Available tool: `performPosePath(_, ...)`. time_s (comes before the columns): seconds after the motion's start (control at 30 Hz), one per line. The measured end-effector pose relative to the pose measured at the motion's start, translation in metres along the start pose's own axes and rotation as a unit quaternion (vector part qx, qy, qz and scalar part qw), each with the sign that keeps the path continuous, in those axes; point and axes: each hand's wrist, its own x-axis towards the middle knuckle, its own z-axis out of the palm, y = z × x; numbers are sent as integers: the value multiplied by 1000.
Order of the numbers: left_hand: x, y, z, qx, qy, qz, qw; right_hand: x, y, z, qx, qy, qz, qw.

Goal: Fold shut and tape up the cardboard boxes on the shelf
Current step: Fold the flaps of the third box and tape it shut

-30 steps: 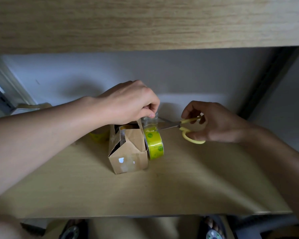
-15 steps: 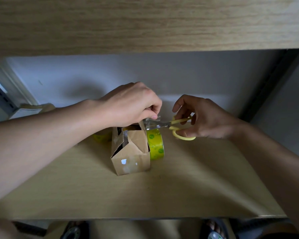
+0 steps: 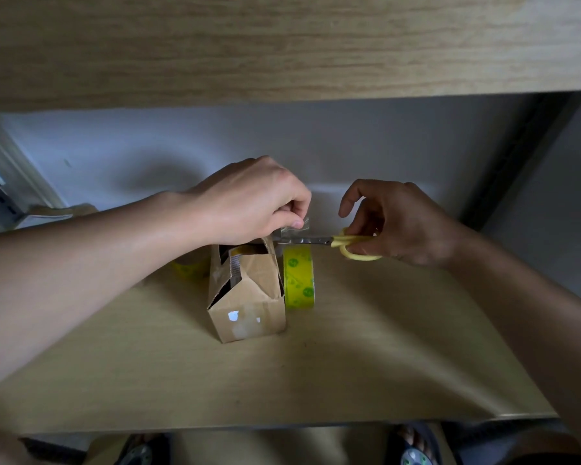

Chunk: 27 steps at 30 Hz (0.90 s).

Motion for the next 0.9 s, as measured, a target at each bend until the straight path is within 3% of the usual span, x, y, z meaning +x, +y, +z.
performPosePath(0.33, 5, -3, -5, -27, 30, 5, 999, -4, -1, -9, -25, 33, -20, 999)
performPosePath(0.77, -6, -13, -12, -89, 68, -59, 992, -5, 32, 2, -100, 82, 8, 992)
performPosePath(0.9, -14, -12, -4, -114, 85, -68, 987, -2, 54, 25, -168, 51, 37, 984)
